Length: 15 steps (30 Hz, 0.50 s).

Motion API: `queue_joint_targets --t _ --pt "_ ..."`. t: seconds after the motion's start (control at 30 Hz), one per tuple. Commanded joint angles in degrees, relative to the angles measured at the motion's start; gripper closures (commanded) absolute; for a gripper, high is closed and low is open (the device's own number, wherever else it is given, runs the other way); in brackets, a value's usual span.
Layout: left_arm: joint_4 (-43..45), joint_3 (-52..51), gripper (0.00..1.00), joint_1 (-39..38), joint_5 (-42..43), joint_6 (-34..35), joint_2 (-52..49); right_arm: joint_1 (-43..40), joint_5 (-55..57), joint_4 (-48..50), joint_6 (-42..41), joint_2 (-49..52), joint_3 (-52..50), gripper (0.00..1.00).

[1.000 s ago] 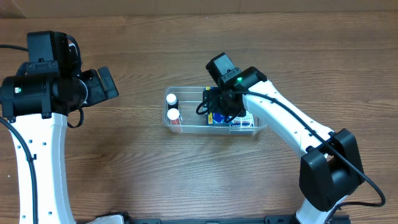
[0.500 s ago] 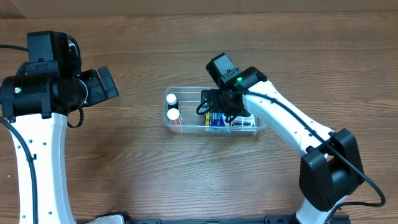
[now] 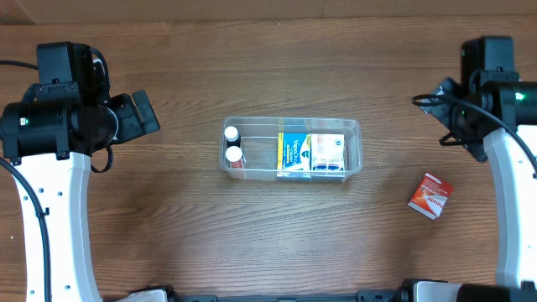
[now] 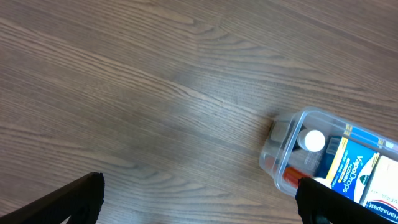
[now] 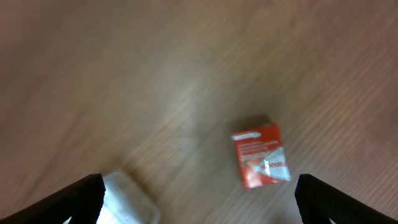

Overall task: Pack container
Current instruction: 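Grasp the red Panadol box with the right gripper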

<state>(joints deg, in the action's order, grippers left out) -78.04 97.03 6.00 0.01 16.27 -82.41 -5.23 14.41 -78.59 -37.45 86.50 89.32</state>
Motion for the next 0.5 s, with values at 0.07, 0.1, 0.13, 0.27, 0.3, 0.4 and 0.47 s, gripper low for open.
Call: queue_joint_targets --t 0.07,0.1,0.13,0.27,0.3,0.4,0.47 --pt "0.0 1.0 0.0 0.1 -0.6 -1.1 0.0 -9.6 -6.7 10.5 8.2 1.8 -19.7 0.0" --pt "0.1 1.0 0.0 0.1 -0.6 -1.1 0.0 -10.9 -7.9 12.5 10.1 2.1 -21.9 0.0" --pt "0.1 1.0 0.0 0.1 -0.6 -1.1 0.0 -12.3 -9.3 15.1 12.7 2.6 -24.5 0.0" --pt "0.1 1.0 0.0 0.1 -0.6 -1.1 0.0 -15.3 -12.5 21.6 18.5 4.6 -30.8 0.0" --pt "0.1 1.0 0.0 0.1 -0.6 -1.1 0.0 -15.3 -13.9 22.6 18.9 5.0 -31.3 0.0" --pt "0.0 1.0 0.0 0.1 -0.6 -1.1 0.0 -14.9 -14.6 23.6 21.0 7.0 -31.7 0.0" --pt "0.0 1.0 0.0 0.1 -0.6 -1.1 0.0 -14.9 -15.4 23.9 21.0 8.4 -31.7 0.0"
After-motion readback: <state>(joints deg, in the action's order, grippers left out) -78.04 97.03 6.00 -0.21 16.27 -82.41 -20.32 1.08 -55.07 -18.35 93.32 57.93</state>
